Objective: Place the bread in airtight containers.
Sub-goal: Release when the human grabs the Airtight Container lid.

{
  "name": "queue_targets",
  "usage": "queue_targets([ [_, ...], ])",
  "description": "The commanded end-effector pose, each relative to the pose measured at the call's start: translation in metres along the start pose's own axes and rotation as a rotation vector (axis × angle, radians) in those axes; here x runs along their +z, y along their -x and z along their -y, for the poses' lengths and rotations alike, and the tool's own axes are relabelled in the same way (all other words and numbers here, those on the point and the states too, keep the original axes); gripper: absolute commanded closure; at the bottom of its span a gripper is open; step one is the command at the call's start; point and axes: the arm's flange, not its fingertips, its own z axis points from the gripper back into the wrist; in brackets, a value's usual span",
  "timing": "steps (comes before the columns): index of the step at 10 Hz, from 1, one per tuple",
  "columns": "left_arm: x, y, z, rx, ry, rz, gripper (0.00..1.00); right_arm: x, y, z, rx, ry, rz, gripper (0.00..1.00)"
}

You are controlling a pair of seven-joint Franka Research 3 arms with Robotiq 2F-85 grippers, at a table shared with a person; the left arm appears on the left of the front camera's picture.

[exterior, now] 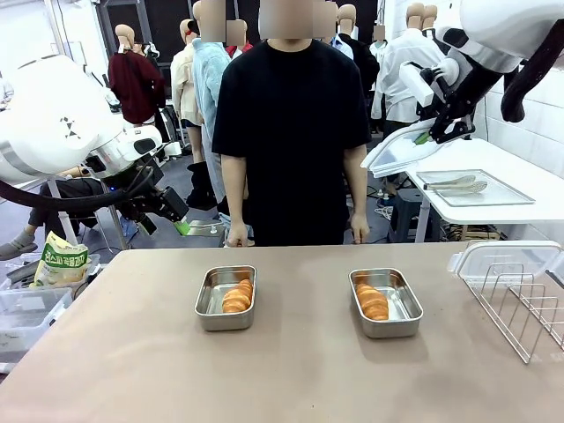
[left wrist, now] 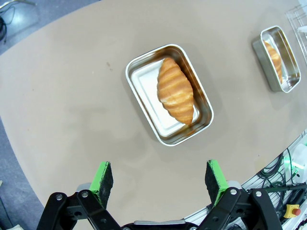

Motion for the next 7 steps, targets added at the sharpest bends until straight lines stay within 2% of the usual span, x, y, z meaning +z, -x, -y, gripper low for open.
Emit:
queue_targets([
  [1,0.0013,-0.0009,-0.0005,0.001,-0.001,0.003,0.00,-0.0024,0.0009,-0.0008,0.005,0.028,0.015,1.00],
  [7,0.0013,-0.0009,-0.0005,0.001,-0.001,0.003,0.00,-0.0024,0.0009,-0.0008,0.005,0.028,0.015,1.00],
])
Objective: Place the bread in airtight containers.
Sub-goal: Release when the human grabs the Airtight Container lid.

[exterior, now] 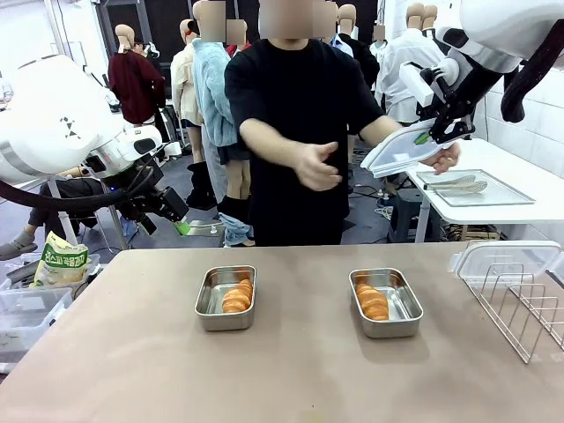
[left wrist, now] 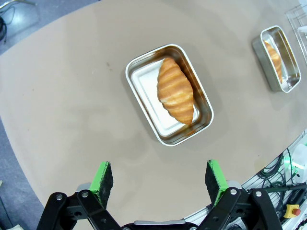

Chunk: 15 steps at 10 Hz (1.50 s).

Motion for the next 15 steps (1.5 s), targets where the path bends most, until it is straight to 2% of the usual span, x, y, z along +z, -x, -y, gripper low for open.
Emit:
queue_targets([
  [1,0.0013,-0.0009,-0.0005,0.001,-0.001,0.003,0.00,-0.0023,0.0009,-0.0008,0.006,0.028,0.015,1.00],
  [15,0.0013,-0.0009,-0.0005,0.001,-0.001,0.003,0.00,-0.0023,0.0009,-0.0008,0.006,0.028,0.015,1.00],
])
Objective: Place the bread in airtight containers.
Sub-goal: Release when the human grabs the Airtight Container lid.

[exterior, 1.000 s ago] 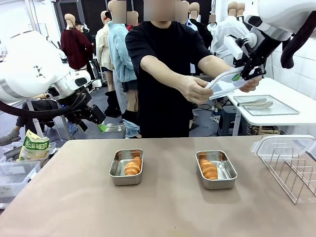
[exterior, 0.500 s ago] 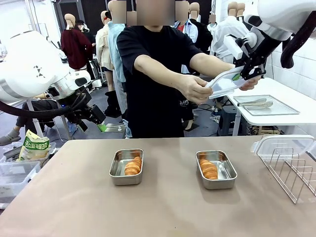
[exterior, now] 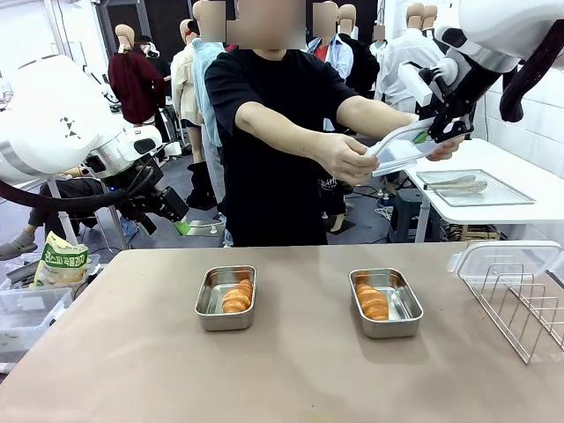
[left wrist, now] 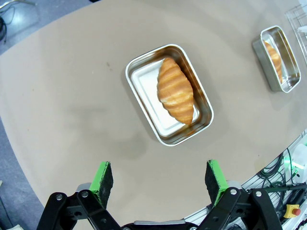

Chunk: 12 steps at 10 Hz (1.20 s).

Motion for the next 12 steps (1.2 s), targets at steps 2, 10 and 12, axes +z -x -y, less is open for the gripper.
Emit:
queue_targets([
  [2,0.0013,-0.0009,-0.0005,0.001,-0.001,0.003,0.00,-0.0023,0.0022,-0.0023,0.003,0.020,0.018,1.00],
  [10,0.0013,-0.0009,-0.0005,0.001,-0.001,0.003,0.00,0.0035,-0.0042,-0.0002,0.038,0.018,-0.018,0.00],
  [12,0.0013,-0.0009,-0.0005,0.001,-0.001,0.003,0.00,0.0033,-0.0037,0.0008,0.040,0.018,-0.025,0.00],
])
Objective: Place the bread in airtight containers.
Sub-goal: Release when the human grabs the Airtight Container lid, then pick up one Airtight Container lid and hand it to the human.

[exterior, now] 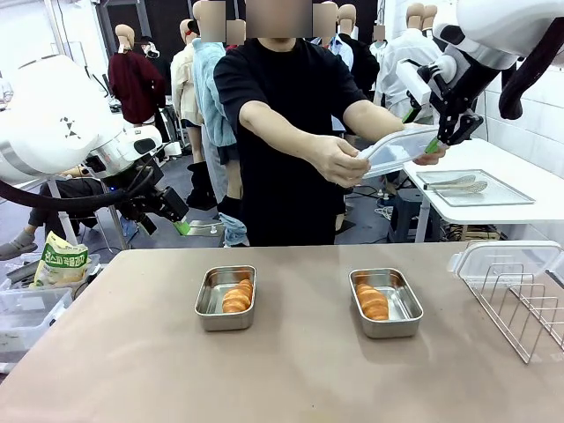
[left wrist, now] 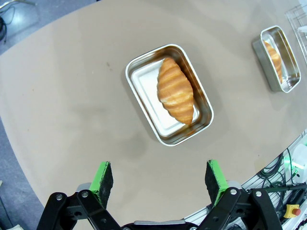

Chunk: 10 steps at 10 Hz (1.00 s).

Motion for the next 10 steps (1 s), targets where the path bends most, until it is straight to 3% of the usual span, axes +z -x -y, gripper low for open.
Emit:
queue_targets([
  [1,0.001,-0.001,0.000,0.001,-0.001,0.003,0.00,-0.001,0.001,-0.001,0.030,0.012,-0.018,0.00],
  [3,0.001,-0.001,0.000,0.001,-0.001,0.003,0.00,-0.006,-0.002,0.001,0.055,-0.012,-0.018,0.00],
  [4,0.001,-0.001,0.000,0.001,-0.001,0.003,0.00,-0.024,-0.013,0.003,0.223,-0.144,-0.023,0.00],
  [5,0.001,-0.001,0.000,0.001,-0.001,0.003,0.00,-0.002,-0.002,0.000,0.015,-0.004,-0.001,0.00],
  [10,0.001,-0.001,0.000,0.001,-0.001,0.003,0.00,-0.002,-0.002,0.000,0.015,-0.004,-0.001,0.00],
])
